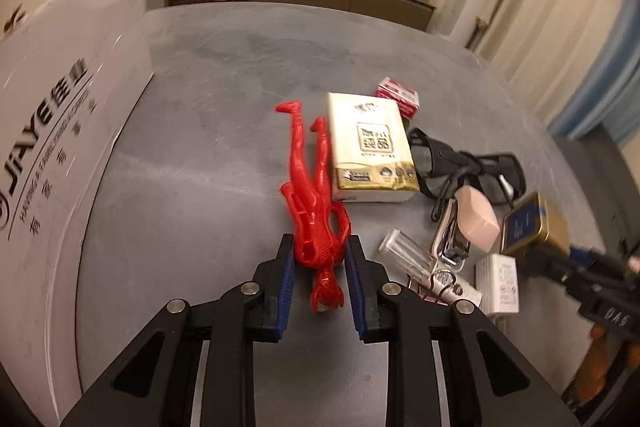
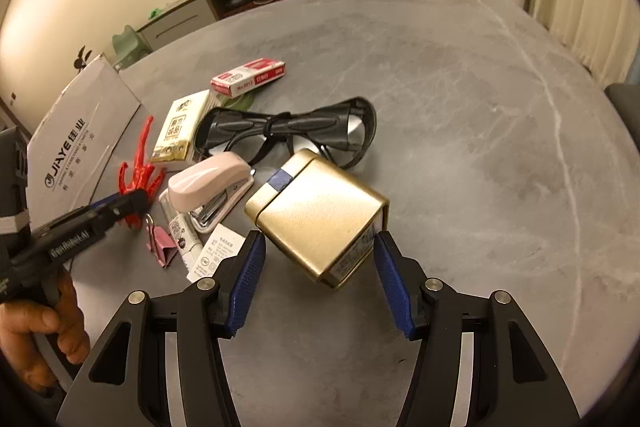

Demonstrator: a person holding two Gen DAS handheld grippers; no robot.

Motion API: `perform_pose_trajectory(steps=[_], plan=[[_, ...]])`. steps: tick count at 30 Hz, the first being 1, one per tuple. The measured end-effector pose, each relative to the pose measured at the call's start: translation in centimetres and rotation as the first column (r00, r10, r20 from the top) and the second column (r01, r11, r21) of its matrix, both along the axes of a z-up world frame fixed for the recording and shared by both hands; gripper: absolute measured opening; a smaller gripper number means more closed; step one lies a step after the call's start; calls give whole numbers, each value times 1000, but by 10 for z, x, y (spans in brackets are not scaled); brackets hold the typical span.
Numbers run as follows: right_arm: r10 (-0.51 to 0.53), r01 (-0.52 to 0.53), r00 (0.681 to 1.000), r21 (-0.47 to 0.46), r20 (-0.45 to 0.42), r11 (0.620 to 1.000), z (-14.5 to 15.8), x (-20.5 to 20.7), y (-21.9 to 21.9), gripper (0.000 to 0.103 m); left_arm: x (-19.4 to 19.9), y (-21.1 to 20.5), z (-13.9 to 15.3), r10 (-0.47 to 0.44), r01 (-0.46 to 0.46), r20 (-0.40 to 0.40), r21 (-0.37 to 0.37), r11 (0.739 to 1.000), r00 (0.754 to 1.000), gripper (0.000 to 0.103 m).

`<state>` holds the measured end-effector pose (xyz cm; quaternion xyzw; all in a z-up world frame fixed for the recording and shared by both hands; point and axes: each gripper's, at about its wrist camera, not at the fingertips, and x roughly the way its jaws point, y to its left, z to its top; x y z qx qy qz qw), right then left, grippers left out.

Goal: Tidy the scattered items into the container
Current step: 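Hold the red toy figure in the left tool while the right tool grasps the gold tin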

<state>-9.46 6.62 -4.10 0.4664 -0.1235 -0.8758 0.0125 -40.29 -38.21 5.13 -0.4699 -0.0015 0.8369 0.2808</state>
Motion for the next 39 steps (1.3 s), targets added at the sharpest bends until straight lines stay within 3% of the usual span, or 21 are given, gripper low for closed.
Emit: perform_pose_trajectory(steps=[4,8,15,18,20,23,26,28,32,35,39], plan=[[28,-29,999,-18,-29,999,15,7,6,60,-1,-14,6,20,-20,-2,36,999,1000,25],[157,-156,987,17,-19,988,28,4,8,60,-7,-16,7,21,-21,7,47,999,1000,25],[385,-387,922,150,45,910,22,-20,-6,60,-5,-10,23,-10,12,-58,39,999,998,25],[425,-426,904,174,45,888,21,-29,-6,60,-7,-12,27,-20,23,-71,43,999,997,25],[413,-414,910,139,38,900,22,-32,1,60,-7,-13,28,-29,32,-70,42,999,997,25],[406,-405,913,-20,32,914,25,-34,12,60,-6,-12,27,-54,56,-67,34,998,996,25],[440,-433,898,-150,13,889,31,-29,14,60,0,-8,30,-87,89,-93,11,996,992,25],[463,-459,886,-183,-26,869,40,-23,14,60,6,-5,34,-112,110,-130,-17,994,985,25],[462,-465,882,-16,-96,885,55,-22,8,60,17,-1,42,-145,132,-207,-75,988,968,25],[510,-509,858,34,-63,860,45,-33,-6,60,14,-1,39,-146,134,-191,-74,988,971,25],[564,-549,826,220,-5,807,28,-36,-31,61,11,-3,35,-147,143,-157,-41,989,976,25]])
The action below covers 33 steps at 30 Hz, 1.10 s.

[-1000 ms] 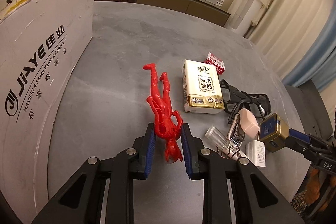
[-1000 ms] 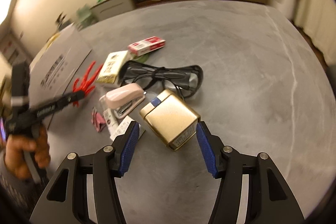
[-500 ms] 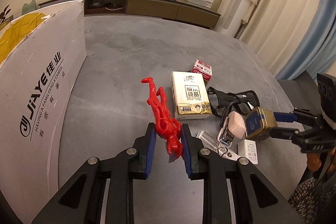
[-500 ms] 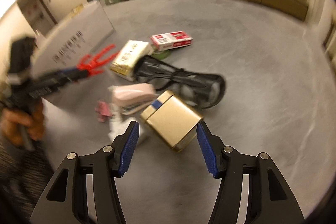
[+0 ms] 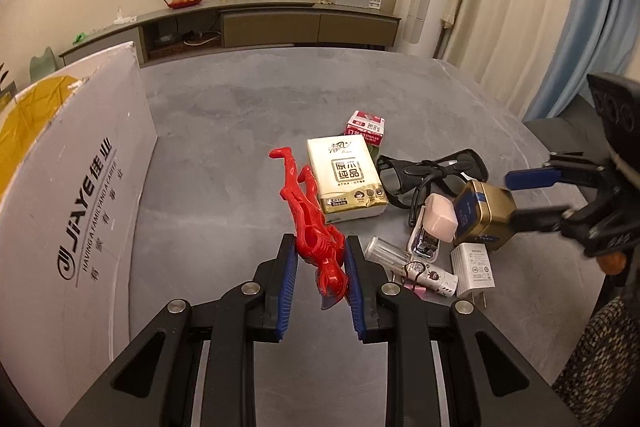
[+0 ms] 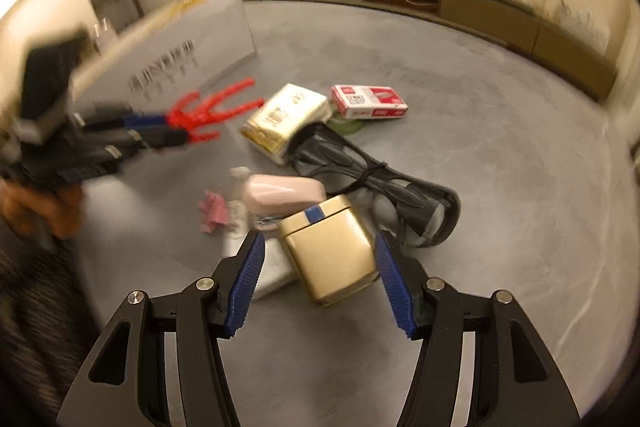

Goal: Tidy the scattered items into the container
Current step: 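Hold the red toy figure in the left tool while the right tool grasps the gold tin, then lift and carry the red figure and gold tin toward the yellow-lined box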

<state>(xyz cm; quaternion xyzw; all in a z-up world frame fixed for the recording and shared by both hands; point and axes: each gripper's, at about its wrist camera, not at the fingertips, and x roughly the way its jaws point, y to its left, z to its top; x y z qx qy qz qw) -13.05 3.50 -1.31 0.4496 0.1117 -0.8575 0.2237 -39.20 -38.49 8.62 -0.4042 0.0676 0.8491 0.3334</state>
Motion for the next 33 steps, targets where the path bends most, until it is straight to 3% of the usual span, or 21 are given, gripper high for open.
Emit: perform_pose_trajectory(steps=[5,8,10,16,21,26,33], plan=[[16,-17,1000,91,17,996,-19,-3,-11,61,1,0,2,-6,6,7,36,999,1000,25],[-5,5,999,16,48,1000,-18,-5,-5,58,4,1,5,-9,9,-3,45,999,1000,25],[-30,29,998,10,49,1000,-19,-8,-4,51,4,1,8,-11,11,-4,57,998,1000,25],[-120,121,992,-12,44,993,-8,5,7,51,6,-4,20,-2,5,-31,90,996,1000,25],[-235,232,972,-124,-15,965,23,21,19,51,9,-16,40,15,-5,-65,140,990,998,25],[-261,243,962,-178,-84,954,52,28,-10,51,12,-45,65,48,-27,-92,215,976,995,25],[-231,208,972,-315,-36,926,70,31,-70,51,13,-91,87,93,-60,-92,306,950,991,25]])
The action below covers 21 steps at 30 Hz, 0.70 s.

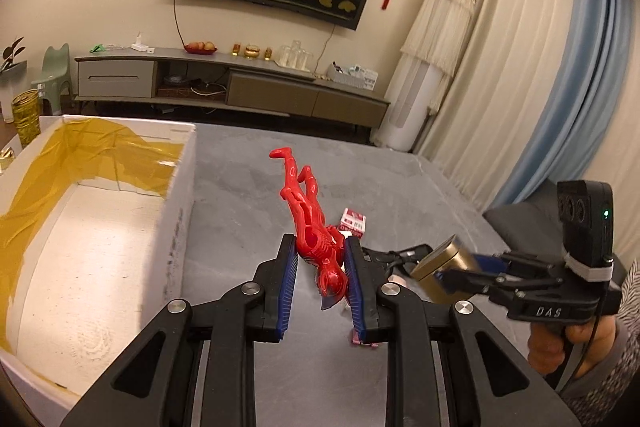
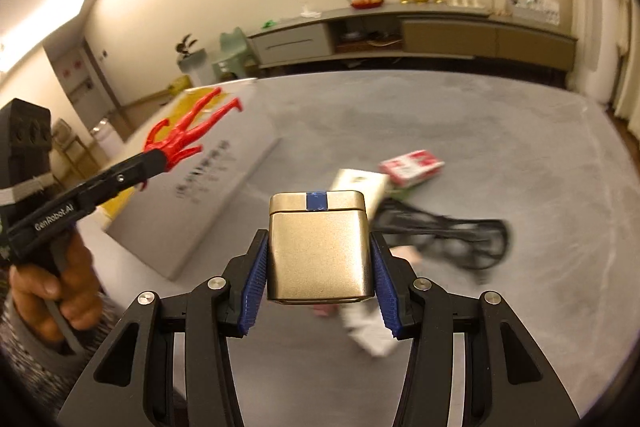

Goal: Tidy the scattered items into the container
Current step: 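Lift and carry the red figure and gold tin toward the yellow-lined box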

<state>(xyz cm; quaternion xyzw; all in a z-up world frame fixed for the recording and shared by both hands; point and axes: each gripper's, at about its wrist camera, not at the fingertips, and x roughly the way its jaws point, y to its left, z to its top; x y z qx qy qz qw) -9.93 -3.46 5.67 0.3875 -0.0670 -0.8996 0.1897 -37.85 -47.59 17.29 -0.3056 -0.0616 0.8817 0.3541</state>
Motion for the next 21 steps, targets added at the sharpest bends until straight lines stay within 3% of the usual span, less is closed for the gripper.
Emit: perform_pose_trajectory(steps=[9,21], plan=[[87,-87,996,-56,-4,995,35,-8,-75,51,-1,-55,18,63,-64,9,94,993,998,25],[147,-147,989,-57,8,988,55,-9,-147,51,-13,-111,16,163,-166,35,127,978,986,25]])
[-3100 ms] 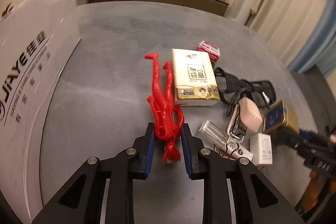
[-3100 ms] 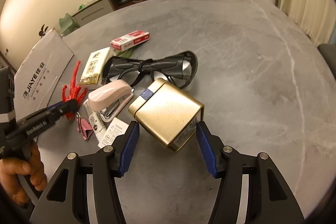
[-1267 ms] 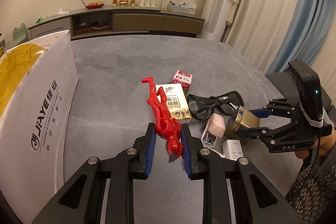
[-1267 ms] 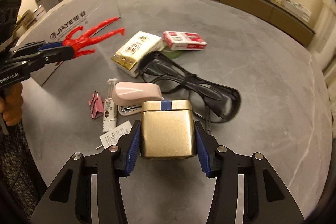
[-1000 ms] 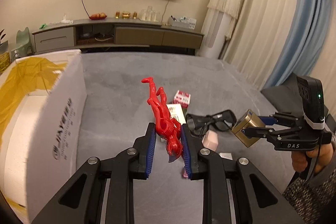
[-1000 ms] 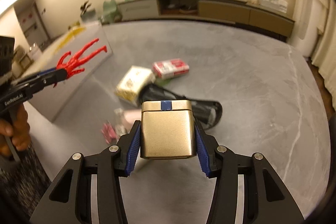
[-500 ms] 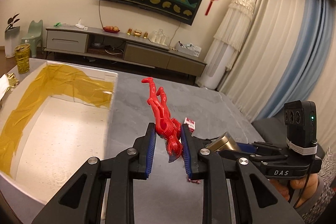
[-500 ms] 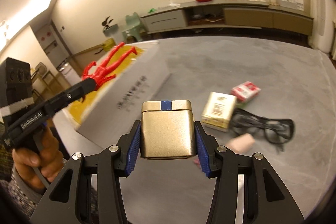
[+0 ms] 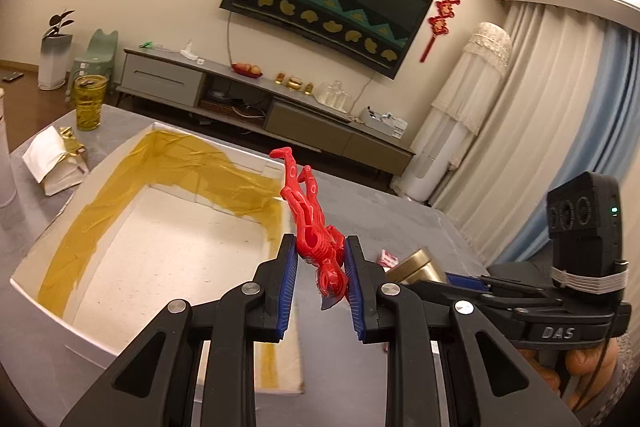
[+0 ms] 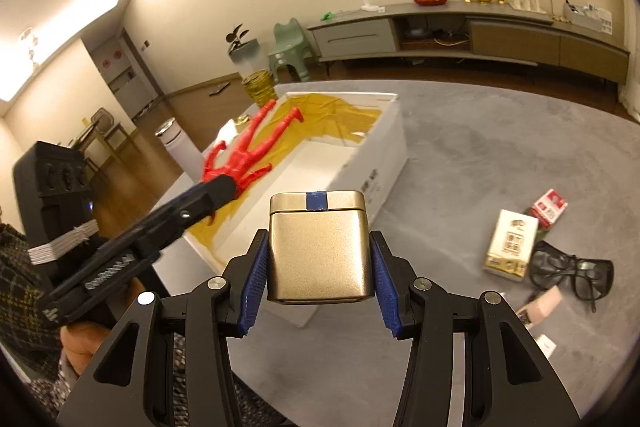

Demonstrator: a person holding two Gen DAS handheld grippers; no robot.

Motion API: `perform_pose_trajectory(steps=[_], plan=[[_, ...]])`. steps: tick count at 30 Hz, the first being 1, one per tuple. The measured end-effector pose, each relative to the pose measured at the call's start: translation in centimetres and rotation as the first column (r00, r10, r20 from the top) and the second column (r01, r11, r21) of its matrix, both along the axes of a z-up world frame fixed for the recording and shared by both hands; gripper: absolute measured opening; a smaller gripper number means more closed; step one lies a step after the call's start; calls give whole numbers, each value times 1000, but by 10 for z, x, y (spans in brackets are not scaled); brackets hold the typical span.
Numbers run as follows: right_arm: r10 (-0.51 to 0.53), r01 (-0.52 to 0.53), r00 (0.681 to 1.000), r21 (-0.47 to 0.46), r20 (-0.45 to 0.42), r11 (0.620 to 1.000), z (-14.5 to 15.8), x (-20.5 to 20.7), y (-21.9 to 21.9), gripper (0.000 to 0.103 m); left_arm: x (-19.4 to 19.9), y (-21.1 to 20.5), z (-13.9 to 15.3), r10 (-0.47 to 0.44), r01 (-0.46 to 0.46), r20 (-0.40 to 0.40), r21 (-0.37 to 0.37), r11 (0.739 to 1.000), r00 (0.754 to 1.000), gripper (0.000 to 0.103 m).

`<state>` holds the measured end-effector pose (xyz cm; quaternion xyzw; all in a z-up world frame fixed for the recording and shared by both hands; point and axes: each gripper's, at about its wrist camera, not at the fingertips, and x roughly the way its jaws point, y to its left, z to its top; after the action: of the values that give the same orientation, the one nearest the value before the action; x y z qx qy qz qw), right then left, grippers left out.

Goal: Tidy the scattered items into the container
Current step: 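Lift and carry the red figure and gold tin toward the yellow-lined box, then open the left tool over the box while the right tool releases the gold tin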

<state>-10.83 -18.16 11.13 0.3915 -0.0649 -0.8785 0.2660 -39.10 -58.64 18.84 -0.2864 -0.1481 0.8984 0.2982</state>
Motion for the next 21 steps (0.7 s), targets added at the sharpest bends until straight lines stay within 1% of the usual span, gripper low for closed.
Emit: perform_pose_trajectory(steps=[3,7,12,15,21], plan=[[14,-14,1000,17,-14,1000,6,-2,-15,51,-6,-10,-4,17,-17,23,13,1000,1000,25],[35,-34,999,36,-19,999,8,-11,-35,51,-10,-23,-5,41,-42,33,16,999,999,25],[74,-73,997,63,-13,995,4,-22,-66,51,-24,-45,-15,102,-103,83,4,995,991,25],[96,-95,995,86,-4,992,-1,-28,-83,51,-32,-56,-20,143,-140,100,-31,990,985,25],[123,-125,992,128,21,984,-21,-35,-108,51,-38,-69,-30,179,-169,119,-90,981,977,25]])
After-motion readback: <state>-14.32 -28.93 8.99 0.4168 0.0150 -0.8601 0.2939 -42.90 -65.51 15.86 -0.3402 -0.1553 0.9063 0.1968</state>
